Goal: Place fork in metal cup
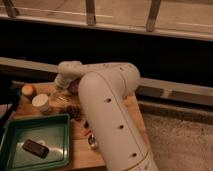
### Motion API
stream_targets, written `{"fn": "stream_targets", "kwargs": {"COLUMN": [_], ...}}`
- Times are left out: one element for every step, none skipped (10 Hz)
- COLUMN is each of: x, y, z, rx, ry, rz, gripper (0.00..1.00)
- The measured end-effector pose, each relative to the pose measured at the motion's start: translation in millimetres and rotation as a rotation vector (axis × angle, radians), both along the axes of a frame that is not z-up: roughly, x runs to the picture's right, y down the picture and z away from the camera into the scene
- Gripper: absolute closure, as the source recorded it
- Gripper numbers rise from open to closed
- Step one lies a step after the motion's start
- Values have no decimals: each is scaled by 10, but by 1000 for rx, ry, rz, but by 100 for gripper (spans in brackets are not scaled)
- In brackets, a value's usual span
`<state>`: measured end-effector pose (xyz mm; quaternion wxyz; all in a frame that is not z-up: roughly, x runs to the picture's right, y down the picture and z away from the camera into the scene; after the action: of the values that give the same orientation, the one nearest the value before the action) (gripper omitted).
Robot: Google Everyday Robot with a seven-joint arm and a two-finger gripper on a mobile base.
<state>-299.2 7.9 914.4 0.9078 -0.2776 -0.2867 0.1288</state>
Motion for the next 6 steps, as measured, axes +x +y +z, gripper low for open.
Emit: {"fn": "stream_targets", "kwargs": {"x": [-4, -9, -39, -34, -15, -13], "y": [-5, 0, 6, 10, 17, 73], "z": [5, 6, -5, -1, 0, 25], "rx": [0, -1, -1, 0, -6, -25], "ry": [-9, -10, -13, -11, -1, 41], "rz": [7, 7, 5, 1, -6, -49], "gripper": [34, 34, 34, 34, 34, 34]}}
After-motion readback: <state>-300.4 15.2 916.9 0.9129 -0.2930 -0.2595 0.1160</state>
